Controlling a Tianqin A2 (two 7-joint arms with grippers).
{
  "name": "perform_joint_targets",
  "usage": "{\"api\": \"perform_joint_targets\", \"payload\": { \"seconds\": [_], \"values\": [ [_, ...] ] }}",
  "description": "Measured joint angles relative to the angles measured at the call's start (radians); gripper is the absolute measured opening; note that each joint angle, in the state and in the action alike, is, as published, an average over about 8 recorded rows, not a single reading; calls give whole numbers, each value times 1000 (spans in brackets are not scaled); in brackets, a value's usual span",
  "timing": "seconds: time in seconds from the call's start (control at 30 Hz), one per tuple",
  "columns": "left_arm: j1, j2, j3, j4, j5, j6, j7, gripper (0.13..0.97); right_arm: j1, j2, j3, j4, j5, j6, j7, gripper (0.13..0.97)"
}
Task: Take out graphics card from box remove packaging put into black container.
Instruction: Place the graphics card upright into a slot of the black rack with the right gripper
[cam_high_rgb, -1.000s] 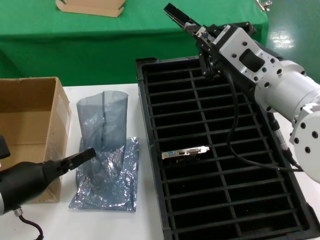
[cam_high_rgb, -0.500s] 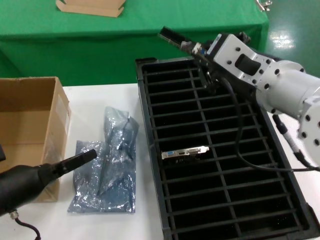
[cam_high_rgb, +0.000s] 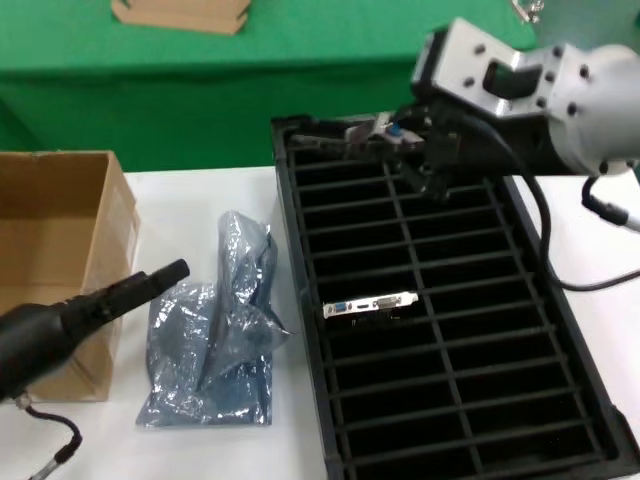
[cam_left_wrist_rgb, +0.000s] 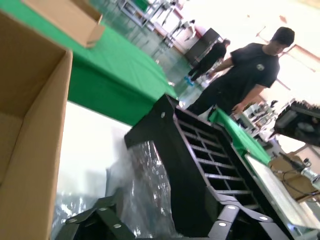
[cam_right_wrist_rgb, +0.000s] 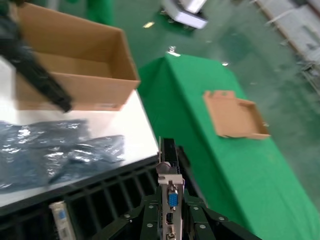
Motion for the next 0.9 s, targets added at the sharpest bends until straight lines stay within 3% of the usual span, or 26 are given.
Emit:
{"api": "perform_joint_targets", "payload": {
  "seconds": [0.17,0.43,0.53,0.73,0.9],
  "values": [
    [-47,27,-31,100,-25,60,89,554,190,110,-207,-34,203,-29,129,203],
    [-133,45,-65,293,-42,173,208,755,467,182,-517,-139,457,-37,240,203],
    [-171,47,-74,376,-41,217,253,788,547,177,-606,-188,528,-38,250,203],
    [-257,48,-89,551,-26,300,341,889,661,141,-733,-285,643,-38,230,203],
    [-314,49,-104,663,-12,353,397,923,697,103,-773,-348,704,-38,194,203]
  ]
}}
